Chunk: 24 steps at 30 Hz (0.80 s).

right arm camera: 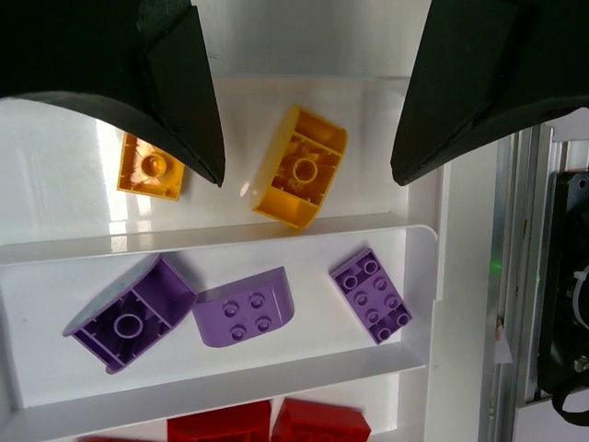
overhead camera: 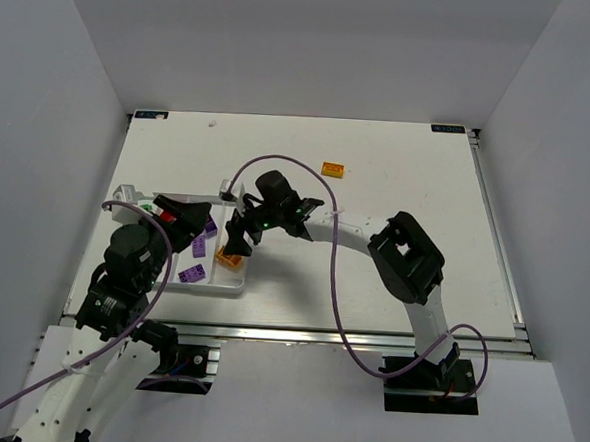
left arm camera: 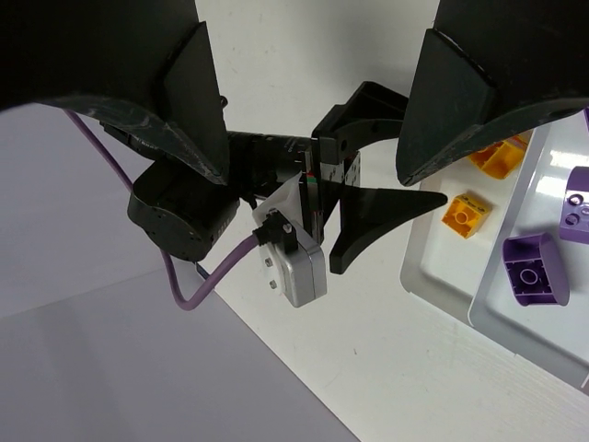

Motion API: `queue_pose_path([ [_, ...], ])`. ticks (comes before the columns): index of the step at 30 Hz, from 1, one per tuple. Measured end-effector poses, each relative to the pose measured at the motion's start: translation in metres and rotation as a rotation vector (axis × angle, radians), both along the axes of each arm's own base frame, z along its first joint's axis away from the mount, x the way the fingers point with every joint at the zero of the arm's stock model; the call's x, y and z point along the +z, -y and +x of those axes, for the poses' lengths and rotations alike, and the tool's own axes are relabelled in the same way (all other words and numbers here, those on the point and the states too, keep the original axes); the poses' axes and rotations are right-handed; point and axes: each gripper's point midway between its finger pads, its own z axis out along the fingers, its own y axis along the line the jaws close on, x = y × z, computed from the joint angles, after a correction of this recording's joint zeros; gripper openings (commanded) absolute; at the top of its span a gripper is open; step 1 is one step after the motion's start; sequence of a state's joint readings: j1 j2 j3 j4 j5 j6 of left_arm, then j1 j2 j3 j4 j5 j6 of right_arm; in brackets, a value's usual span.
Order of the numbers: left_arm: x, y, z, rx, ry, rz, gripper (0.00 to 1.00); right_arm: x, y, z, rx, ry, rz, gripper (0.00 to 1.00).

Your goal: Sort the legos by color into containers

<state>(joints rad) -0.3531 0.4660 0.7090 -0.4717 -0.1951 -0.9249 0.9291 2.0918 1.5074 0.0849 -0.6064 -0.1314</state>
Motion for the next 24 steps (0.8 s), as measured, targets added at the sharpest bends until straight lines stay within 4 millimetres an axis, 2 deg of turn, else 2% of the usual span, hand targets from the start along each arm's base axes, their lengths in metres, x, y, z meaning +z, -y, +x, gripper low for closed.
queue_pose_path([
  [3,-0.003,0.001,0.003,0.000,-0.014,0.005,0.83,0.001,0.004,0.012,-0.032,0.010,-0.011,0.72],
  [5,-0.006,0.002,0.004,0.000,-0.025,0.009,0.83,0.005,0.011,0.032,-0.080,0.029,-0.016,0.61],
  [7,-0.007,0.002,0.005,0.000,-0.030,0.011,0.83,0.008,0.023,0.060,-0.146,0.052,-0.026,0.60],
  [10,-0.005,0.002,0.006,0.000,-0.023,0.004,0.83,0.013,0.061,0.117,-0.280,0.097,-0.073,0.70],
  [11,-0.004,0.003,0.006,-0.001,-0.018,0.001,0.83,0.015,0.076,0.138,-0.325,0.124,-0.090,0.79],
  [14,-0.004,0.004,0.007,-0.005,-0.008,-0.010,0.83,0.021,0.128,0.205,-0.452,0.261,-0.181,0.88],
  [16,-0.006,0.006,0.008,-0.011,-0.013,-0.010,0.83,0.019,0.160,0.242,-0.507,0.342,-0.254,0.89],
  [18,-0.006,0.008,0.010,-0.018,-0.017,-0.010,0.83,0.009,0.190,0.267,-0.526,0.390,-0.330,0.90],
  [20,-0.009,0.011,0.014,-0.025,-0.027,-0.007,0.83,-0.007,0.214,0.283,-0.512,0.399,-0.401,0.89],
  [24,-0.014,0.016,0.020,-0.041,-0.045,-0.002,0.83,-0.036,0.249,0.309,-0.455,0.395,-0.483,0.89],
])
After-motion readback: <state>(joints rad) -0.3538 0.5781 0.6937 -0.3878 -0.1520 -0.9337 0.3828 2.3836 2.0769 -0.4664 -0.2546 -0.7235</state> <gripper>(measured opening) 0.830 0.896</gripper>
